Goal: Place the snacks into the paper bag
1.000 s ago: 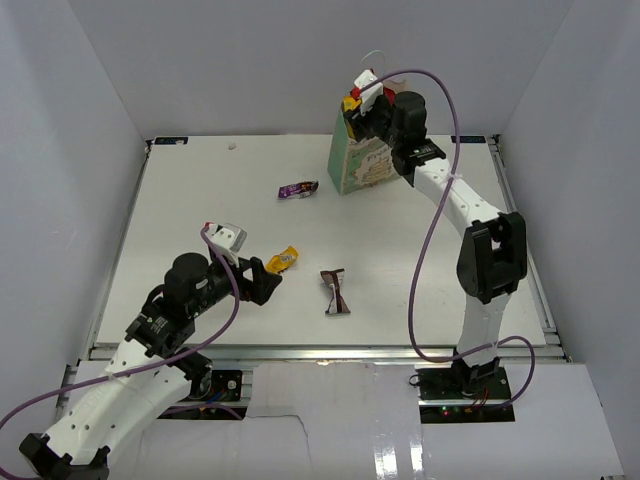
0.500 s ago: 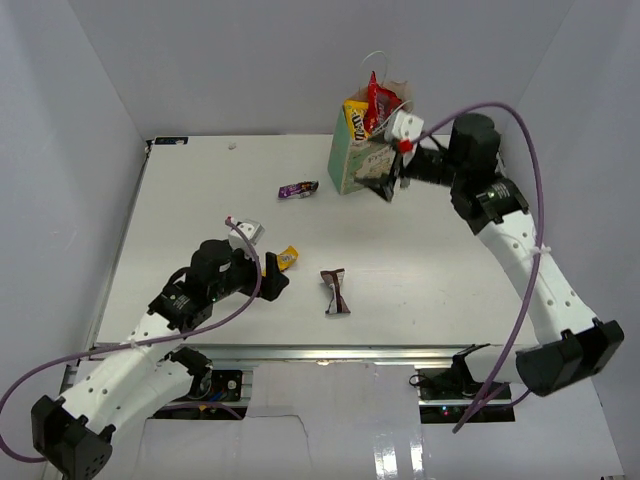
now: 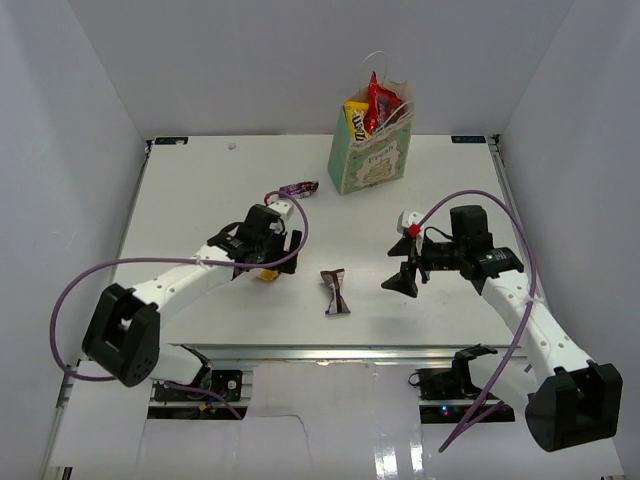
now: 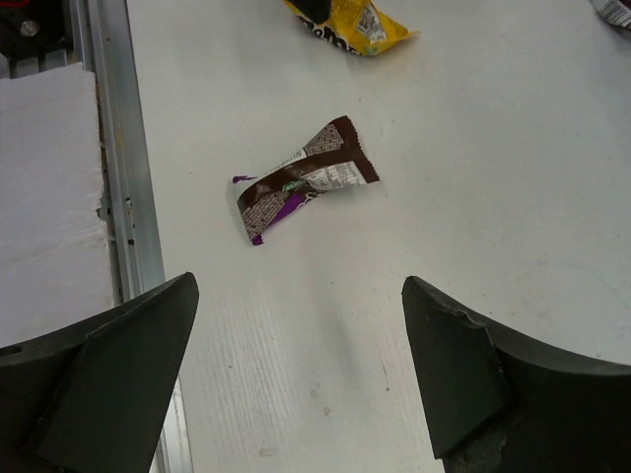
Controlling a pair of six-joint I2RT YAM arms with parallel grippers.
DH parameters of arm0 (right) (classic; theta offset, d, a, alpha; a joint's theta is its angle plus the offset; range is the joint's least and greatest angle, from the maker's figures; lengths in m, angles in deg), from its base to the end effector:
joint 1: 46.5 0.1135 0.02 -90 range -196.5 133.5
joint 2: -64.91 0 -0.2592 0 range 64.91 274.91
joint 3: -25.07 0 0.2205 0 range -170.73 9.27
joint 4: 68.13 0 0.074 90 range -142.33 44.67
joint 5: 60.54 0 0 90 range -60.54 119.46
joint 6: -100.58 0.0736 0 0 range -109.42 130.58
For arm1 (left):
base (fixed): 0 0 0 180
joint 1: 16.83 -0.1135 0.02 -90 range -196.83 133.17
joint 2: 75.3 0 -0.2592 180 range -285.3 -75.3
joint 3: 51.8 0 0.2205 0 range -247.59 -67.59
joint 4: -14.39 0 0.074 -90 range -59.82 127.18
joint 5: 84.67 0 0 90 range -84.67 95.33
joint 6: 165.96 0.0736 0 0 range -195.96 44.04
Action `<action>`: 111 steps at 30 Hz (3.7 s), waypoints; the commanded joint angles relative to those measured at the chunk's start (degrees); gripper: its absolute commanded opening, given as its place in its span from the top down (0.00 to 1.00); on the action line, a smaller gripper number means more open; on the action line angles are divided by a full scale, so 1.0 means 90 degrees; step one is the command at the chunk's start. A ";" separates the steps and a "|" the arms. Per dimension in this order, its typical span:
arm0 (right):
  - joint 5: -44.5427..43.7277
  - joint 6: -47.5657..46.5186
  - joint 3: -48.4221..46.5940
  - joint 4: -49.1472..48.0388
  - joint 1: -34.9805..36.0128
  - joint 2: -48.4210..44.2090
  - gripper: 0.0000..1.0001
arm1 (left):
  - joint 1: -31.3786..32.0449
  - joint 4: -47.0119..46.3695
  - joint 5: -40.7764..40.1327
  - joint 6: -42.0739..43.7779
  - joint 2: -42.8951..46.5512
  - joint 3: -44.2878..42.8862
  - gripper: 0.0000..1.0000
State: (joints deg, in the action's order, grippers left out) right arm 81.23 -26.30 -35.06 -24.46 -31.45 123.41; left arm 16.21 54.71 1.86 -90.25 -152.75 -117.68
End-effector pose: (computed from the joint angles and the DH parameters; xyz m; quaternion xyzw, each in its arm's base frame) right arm 0.1721 0.1061 0.2607 -0.5194 0.6614 0.3224 0.4346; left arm 0.2294 -0.1439 0.2063 0.1441 0.9338 -0.1048 0.3104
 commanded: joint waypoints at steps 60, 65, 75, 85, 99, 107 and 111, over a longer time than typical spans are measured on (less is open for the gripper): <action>0.0732 0.0026 0.0122 -0.0363 -0.0774 -0.0690 0.10 | 0.0079 -0.5460 0.0483 -0.2046 -0.5945 -0.8322 0.64; 0.0742 0.0055 0.0141 -0.0393 -0.0774 -0.0650 0.10 | 0.0079 -0.5441 0.0483 -0.1958 -0.5663 -0.7844 0.24; 0.0644 0.0036 0.0180 -0.0412 -0.0813 -0.0562 0.10 | 0.0079 -0.5071 0.0483 -0.1266 -0.4425 -0.7582 0.13; 0.0625 0.0162 0.0258 -0.0636 -0.0910 -0.0387 0.11 | 0.0069 -0.4923 -0.0240 0.0142 -0.1056 -0.4077 0.11; -0.4038 0.2543 -0.0668 -0.1321 0.1615 0.1727 0.20 | 0.0011 -0.1322 0.0375 -0.0122 0.4294 0.0349 0.07; -0.4736 0.4039 -0.1450 -0.1076 0.3317 0.3294 0.17 | 0.0011 -0.0188 0.0192 -0.0015 0.6251 0.1590 0.05; -0.5147 0.4274 -0.1499 -0.1066 0.3562 0.3753 0.18 | 0.0011 -0.0021 0.0073 -0.0024 0.6759 0.1629 0.03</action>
State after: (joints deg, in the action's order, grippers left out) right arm 39.59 7.66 -46.19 -34.62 -0.31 155.92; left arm 16.60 51.74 4.09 -90.77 -93.96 -102.75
